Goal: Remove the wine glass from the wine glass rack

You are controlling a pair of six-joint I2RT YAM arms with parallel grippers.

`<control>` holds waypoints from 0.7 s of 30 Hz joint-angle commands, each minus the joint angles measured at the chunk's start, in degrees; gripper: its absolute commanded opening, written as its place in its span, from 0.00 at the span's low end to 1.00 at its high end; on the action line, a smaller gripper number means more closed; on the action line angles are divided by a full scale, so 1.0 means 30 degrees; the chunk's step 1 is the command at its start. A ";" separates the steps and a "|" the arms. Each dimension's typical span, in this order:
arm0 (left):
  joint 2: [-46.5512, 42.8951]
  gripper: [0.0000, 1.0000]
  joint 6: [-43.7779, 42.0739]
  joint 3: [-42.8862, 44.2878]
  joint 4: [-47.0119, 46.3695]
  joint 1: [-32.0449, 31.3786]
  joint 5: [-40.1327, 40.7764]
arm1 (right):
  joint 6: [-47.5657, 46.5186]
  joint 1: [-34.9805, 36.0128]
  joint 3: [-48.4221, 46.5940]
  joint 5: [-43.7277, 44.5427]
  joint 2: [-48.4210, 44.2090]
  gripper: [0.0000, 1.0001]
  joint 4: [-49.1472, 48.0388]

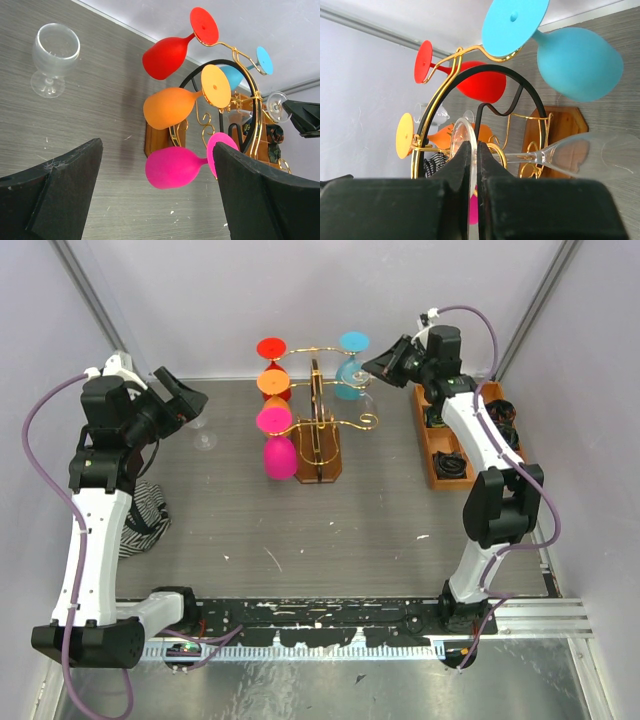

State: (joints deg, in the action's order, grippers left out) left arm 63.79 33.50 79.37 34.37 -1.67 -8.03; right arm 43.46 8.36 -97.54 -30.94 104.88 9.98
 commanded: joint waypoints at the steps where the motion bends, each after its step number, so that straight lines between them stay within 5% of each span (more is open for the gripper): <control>1: -0.0363 0.98 -0.0392 -0.0271 0.0392 -0.0030 -0.0065 | -0.0658 0.0328 0.0469 0.0303 -0.2123 0.01 -0.0160; 21: -0.0246 0.98 -0.0185 -0.0588 0.0296 -0.0020 -0.0265 | -0.0115 -0.0758 0.4534 -0.1968 -0.5113 0.01 -0.0886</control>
State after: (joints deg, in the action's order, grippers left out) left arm 63.77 33.10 78.30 35.14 -1.65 -8.08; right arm 42.04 5.78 -85.06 -32.49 93.36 11.49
